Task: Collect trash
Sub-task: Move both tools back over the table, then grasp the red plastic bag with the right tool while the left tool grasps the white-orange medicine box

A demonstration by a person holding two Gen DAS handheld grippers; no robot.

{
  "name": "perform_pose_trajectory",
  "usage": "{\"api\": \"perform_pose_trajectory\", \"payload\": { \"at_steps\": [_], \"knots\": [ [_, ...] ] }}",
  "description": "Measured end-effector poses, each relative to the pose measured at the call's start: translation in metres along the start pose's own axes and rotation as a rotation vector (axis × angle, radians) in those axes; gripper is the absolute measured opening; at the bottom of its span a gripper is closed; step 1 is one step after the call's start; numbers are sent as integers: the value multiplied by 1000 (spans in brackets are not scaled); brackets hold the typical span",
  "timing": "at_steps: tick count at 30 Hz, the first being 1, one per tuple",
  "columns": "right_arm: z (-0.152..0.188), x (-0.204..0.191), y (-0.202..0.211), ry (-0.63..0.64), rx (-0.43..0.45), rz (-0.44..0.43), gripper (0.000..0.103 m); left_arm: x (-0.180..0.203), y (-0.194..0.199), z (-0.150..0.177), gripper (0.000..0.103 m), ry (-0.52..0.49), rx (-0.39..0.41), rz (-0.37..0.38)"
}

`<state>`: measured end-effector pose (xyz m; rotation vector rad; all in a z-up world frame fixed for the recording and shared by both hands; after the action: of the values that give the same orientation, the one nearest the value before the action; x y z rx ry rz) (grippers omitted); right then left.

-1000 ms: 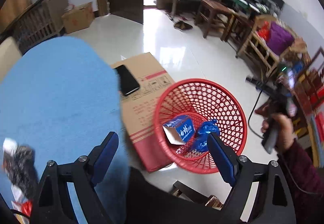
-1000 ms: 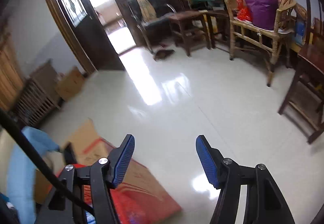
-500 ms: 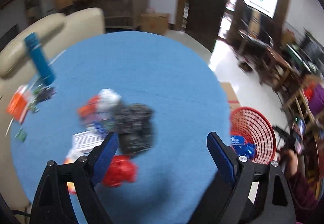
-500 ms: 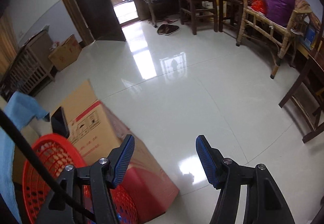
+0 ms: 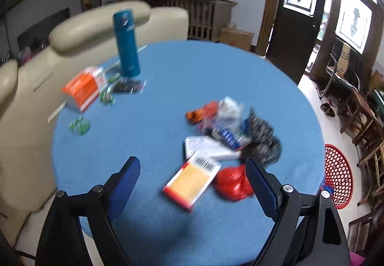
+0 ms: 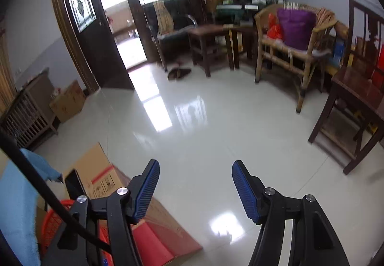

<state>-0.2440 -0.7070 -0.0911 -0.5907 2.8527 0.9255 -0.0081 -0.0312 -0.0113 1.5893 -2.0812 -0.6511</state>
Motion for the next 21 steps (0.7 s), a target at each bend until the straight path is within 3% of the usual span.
{"api": "perform_pose_trajectory", "payload": {
  "at_steps": [3, 7, 12, 14, 18, 21],
  "knots": [
    [-25, -13, 36, -9, 18, -146, 67, -5, -4, 14, 89, -24, -17, -4],
    [-20, -89, 74, 51, -48, -455, 67, -9, -5, 25, 89, -58, -23, 9],
    [56, -233, 124, 271, -281, -872, 67, -26, -13, 39, 89, -31, -58, 30],
    [98, -284, 145, 359, -381, -992, 67, -30, -17, 44, 89, -32, -68, 32],
    [173, -366, 185, 524, -561, -1154, 67, -35, -19, 51, 89, -66, -69, 33],
    [219, -411, 209, 622, -657, -1224, 66, -41, -19, 56, 89, -73, -71, 49]
  ]
}}
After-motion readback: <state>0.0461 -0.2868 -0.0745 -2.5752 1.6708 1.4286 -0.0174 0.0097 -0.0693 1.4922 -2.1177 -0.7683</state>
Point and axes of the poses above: each gripper's, at about its wrist camera, not at the fingertips, and y roughly against the way its jaws point, x to its right, z to its underside, the point moved 1 cm from there along -y, roughly the way its jaws point, and after that the axes turned 11 degrees about x, right-handed, at the moved point
